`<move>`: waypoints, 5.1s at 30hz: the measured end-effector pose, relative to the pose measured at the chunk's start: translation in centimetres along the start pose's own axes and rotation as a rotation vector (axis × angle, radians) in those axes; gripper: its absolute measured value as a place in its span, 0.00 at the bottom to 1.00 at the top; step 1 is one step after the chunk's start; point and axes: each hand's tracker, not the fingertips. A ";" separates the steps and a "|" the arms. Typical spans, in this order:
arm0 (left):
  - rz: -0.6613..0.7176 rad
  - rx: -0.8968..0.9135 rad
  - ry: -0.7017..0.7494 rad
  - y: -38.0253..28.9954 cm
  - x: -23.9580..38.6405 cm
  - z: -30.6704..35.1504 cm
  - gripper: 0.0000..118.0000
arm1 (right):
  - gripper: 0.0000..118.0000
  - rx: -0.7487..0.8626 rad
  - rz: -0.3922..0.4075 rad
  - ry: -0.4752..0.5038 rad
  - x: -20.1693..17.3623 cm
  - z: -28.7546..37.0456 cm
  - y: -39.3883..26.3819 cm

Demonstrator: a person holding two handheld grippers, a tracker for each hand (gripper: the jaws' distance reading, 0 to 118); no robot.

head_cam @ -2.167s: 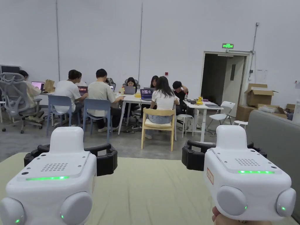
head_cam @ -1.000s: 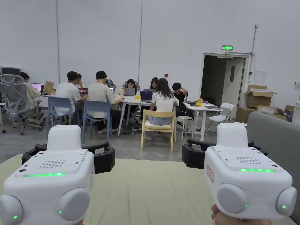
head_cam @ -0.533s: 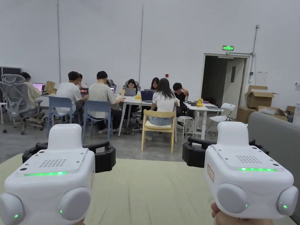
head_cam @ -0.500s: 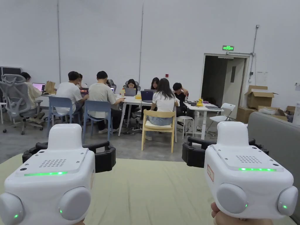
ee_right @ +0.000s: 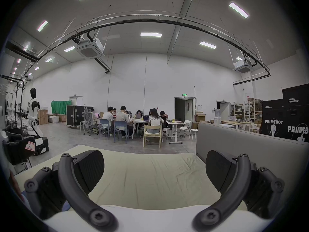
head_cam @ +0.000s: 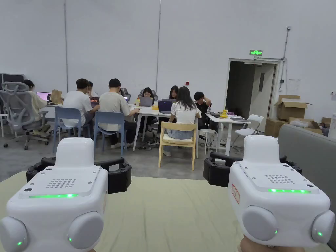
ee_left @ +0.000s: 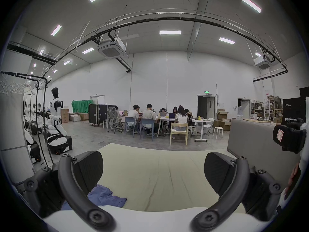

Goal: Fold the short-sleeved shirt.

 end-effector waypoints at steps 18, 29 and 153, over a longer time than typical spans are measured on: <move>0.014 -0.087 -0.112 -2.6 -0.7 -0.2 0.00 | 0.02 -0.106 0.078 -0.017 -0.1 -0.3 -2.3; -0.008 -0.209 0.398 -3.9 -20.1 7.8 0.00 | 0.02 -0.237 -0.068 0.810 -24.3 0.7 -4.5; -0.112 -1.115 -0.206 -47.0 6.9 -40.0 1.00 | 0.02 -0.767 -0.041 0.097 6.5 -10.3 -30.2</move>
